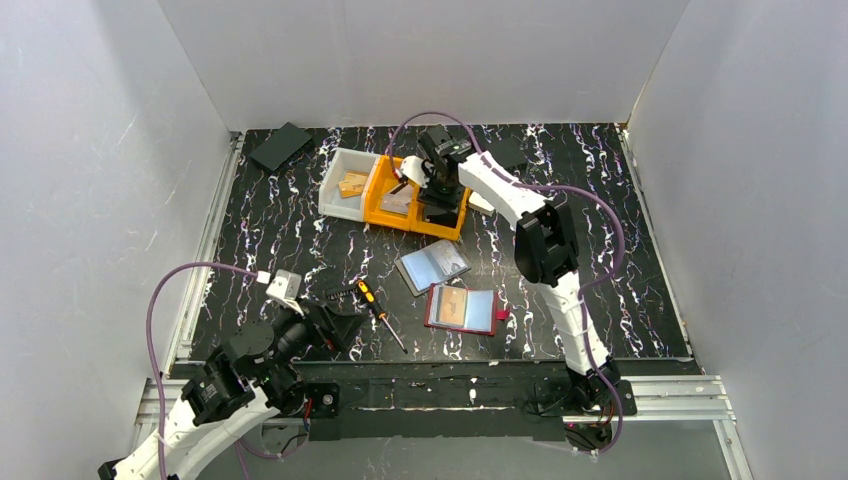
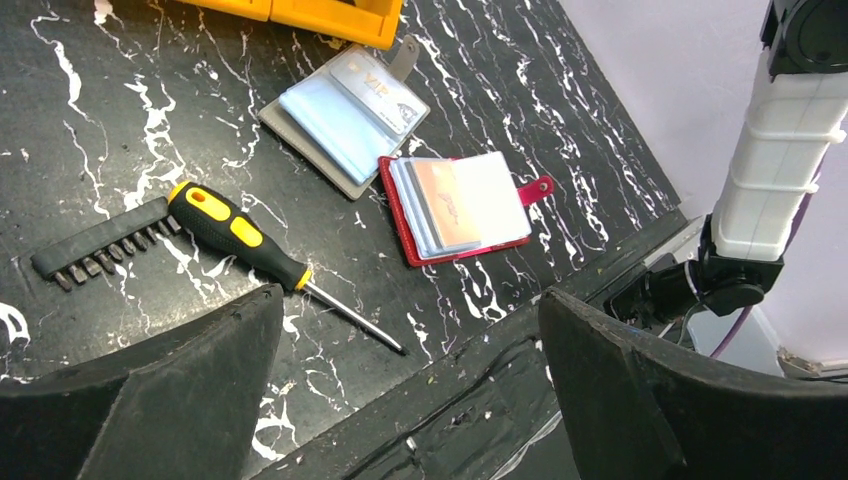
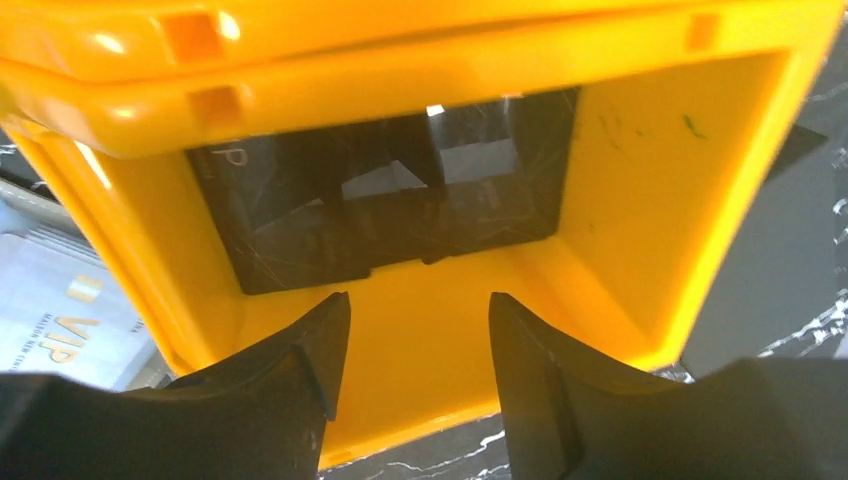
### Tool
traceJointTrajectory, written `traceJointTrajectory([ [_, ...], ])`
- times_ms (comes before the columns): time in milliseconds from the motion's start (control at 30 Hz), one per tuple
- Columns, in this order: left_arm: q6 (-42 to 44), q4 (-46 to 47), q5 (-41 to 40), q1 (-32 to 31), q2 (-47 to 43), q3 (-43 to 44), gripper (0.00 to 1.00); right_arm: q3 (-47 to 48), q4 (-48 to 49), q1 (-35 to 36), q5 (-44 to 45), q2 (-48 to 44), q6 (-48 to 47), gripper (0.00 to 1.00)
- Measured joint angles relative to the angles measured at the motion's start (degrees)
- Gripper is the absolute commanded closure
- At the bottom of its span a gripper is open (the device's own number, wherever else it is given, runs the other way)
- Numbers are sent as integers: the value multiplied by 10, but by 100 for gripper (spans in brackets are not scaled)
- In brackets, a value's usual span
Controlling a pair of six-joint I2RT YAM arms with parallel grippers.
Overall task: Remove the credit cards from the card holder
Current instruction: Place the credit card in the storage box, then reset both arms
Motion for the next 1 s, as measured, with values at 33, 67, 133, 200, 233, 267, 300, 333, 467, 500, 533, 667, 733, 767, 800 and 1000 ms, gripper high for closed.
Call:
traceJointTrajectory([
  [33,0,1,2,0,0,1,2,0,2,-2,5,-3,1,34],
  [67,1,3,4,0,1,2,2,0,3,-4,8,-7,3,33],
  [133,3,8,8,0,14,12,2,-1,3,-7,11,-22,9,28],
  [200,8,10,9,0,47,32,2,-14,5,-12,7,-58,18,20],
  [233,12,10,10,0,68,45,2,-31,7,-18,-6,-89,24,16],
  [267,19,11,10,0,95,63,2,-44,7,-21,-13,-115,29,12],
  [300,26,11,9,0,120,81,2,-65,14,-26,-29,-150,33,8],
  [333,35,11,7,0,148,101,2,-87,19,-33,-45,-186,38,4],
  [467,75,12,-9,2,236,175,2,-222,63,-106,-143,-384,63,2],
  [500,84,9,-12,5,253,192,2,-260,79,-140,-170,-437,73,2],
  [533,92,7,-14,9,268,208,2,-291,94,-167,-188,-478,82,2],
  [667,127,-18,3,57,346,307,2,-396,129,-267,-215,-632,139,2],
  [733,133,-23,19,100,368,331,2,-423,136,-279,-222,-680,166,2],
  [767,138,-33,45,140,391,358,2,-436,143,-285,-224,-703,181,2],
  [800,141,-38,67,169,410,375,2,-447,147,-290,-225,-722,196,2],
  [1000,121,-36,240,393,513,445,2,-459,166,-331,-212,-773,287,2],
])
